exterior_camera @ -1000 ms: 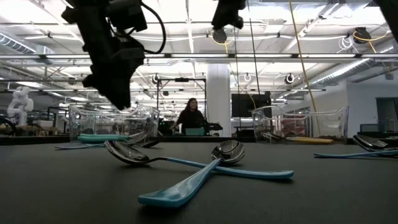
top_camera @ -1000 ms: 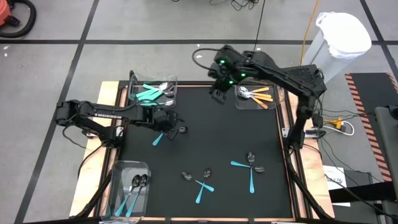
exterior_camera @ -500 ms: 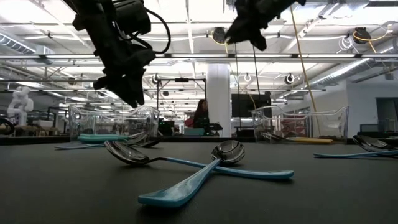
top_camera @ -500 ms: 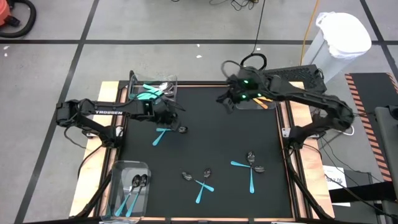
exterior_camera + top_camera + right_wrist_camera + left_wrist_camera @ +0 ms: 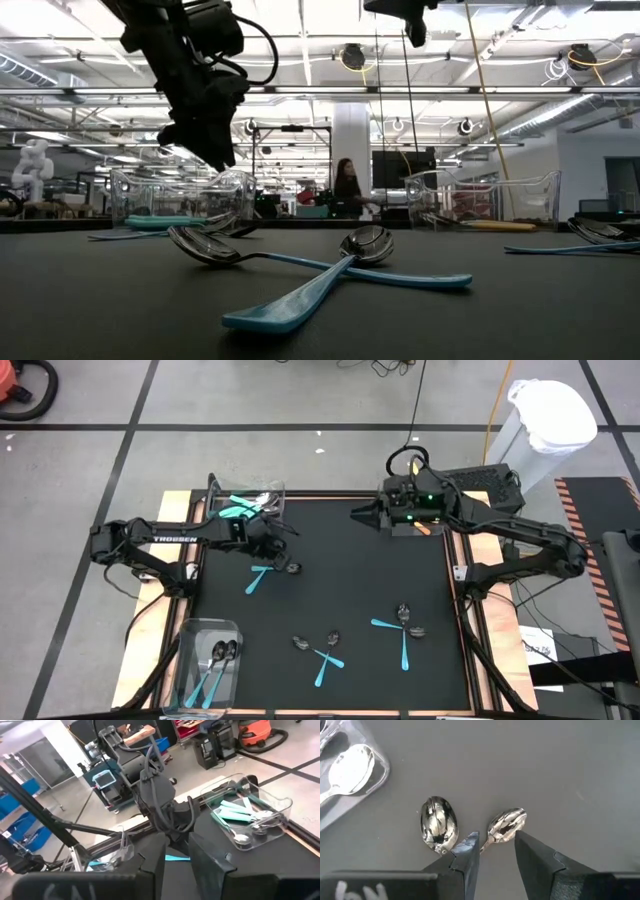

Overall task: Sort silverware by color (type)
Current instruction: Put the blue spoon into the bottom transparent bin

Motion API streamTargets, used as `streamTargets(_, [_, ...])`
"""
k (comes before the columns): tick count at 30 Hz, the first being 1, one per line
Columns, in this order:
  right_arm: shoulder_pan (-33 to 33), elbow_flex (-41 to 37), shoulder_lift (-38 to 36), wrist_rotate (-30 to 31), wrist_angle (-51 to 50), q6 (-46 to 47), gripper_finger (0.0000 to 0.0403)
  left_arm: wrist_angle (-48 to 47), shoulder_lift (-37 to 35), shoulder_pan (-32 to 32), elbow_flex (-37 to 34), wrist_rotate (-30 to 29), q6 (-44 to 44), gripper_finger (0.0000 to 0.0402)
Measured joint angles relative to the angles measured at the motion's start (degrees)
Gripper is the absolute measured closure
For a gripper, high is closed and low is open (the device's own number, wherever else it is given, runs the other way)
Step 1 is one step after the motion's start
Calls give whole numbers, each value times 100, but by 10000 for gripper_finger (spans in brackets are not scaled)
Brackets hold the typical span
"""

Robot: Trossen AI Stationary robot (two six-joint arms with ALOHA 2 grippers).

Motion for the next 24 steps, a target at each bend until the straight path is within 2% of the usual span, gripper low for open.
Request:
streamTargets(7, [83, -2, 136, 10, -42, 353, 319, -83, 211, 210, 4, 117, 8, 277])
streamTargets(14, [265, -2, 171, 38, -64, 277, 319, -373, 709, 285, 4, 347, 10, 277])
streamTargets(24, [271, -2, 167, 25, -427, 459, 319, -306, 763, 274, 4, 318, -6, 277])
